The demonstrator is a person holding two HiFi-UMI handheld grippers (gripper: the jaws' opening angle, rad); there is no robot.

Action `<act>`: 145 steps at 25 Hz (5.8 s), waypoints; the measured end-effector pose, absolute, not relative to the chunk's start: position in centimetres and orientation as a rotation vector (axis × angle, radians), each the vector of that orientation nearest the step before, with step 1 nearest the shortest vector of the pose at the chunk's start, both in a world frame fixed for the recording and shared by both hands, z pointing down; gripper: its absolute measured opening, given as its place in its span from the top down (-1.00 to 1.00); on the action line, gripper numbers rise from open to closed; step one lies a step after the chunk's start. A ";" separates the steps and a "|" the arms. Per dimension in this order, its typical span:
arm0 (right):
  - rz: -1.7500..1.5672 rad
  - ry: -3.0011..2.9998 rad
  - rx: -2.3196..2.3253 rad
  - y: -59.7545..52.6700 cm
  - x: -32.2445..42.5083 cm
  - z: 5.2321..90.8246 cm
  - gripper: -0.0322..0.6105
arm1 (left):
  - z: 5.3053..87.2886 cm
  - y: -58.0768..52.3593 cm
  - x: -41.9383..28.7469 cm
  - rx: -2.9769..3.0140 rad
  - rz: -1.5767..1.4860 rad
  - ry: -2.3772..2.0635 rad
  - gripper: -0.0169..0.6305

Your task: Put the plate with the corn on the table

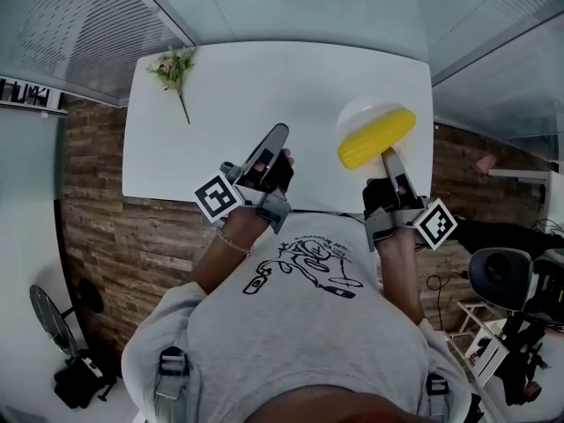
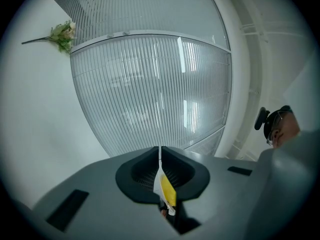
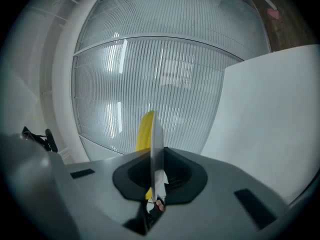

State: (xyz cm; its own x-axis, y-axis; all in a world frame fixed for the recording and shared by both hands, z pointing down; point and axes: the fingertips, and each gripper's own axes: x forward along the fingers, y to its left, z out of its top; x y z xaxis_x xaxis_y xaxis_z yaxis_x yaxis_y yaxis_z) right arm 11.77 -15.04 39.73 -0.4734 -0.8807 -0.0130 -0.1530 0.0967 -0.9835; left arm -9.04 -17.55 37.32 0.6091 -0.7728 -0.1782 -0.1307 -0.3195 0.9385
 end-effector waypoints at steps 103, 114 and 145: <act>-1.796 1.540 -1.040 -16.7 16.6 72.5 0.81 | 36.5 -17.5 -9.3 1.777 -0.808 -0.767 0.86; -1.812 1.527 -1.084 -17.2 17.7 73.6 0.81 | 36.5 -17.4 -9.4 1.777 -0.797 -0.783 0.86; -2.063 1.581 -1.382 -16.1 17.4 74.3 0.18 | 36.4 -17.4 -9.3 1.777 -0.808 -0.766 0.86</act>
